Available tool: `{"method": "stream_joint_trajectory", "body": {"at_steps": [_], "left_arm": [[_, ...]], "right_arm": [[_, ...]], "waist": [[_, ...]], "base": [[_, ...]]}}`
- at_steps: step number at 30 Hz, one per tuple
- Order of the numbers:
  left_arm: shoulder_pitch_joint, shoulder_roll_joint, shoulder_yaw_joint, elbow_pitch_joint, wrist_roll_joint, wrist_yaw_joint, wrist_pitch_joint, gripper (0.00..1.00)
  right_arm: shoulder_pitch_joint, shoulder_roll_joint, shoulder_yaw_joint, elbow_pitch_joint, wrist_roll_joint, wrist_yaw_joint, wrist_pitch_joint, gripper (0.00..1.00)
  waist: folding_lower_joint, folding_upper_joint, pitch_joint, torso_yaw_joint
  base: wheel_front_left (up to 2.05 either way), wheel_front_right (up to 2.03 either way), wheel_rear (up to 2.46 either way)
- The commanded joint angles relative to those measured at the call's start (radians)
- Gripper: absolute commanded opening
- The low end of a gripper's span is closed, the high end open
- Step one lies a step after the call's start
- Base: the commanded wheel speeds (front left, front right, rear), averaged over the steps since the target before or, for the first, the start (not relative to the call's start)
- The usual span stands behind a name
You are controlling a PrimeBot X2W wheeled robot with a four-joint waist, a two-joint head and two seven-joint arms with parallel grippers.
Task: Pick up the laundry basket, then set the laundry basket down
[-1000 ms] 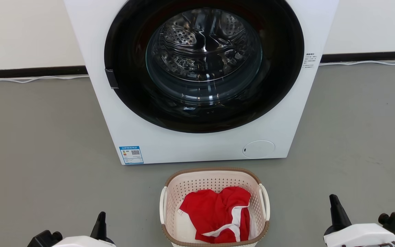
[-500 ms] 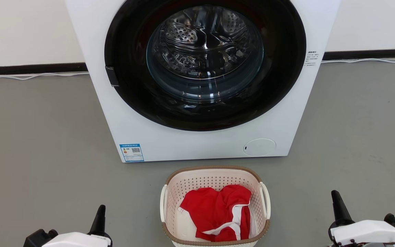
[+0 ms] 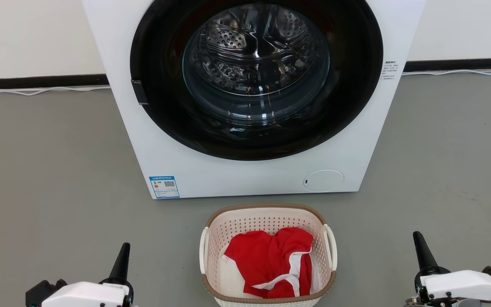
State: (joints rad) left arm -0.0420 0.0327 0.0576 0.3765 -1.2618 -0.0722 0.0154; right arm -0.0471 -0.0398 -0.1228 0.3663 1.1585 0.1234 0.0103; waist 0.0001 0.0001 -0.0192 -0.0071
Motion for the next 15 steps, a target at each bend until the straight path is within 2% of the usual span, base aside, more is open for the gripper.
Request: {"method": "stream_joint_trajectory", "body": {"at_steps": [1, 15], "left_arm": [[-0.055, 0.012, 0.026, -0.039, -0.034, -0.014, 0.009, 0.0], [-0.06, 0.015, 0.04, -0.081, -0.179, -0.035, 0.05, 0.0]], "right_arm": [[-0.053, -0.009, 0.015, -0.039, 0.041, 0.006, 0.016, 0.0], [-0.056, -0.01, 0.012, -0.077, 0.23, 0.006, 0.056, 0.0]], "waist": [[-0.0001, -0.0001, 0.001, 0.0], [0.0, -0.0001, 0.011, 0.004]], "base": [[0.0, 0.0, 0.0], [0.0, 0.0, 0.0]]}}
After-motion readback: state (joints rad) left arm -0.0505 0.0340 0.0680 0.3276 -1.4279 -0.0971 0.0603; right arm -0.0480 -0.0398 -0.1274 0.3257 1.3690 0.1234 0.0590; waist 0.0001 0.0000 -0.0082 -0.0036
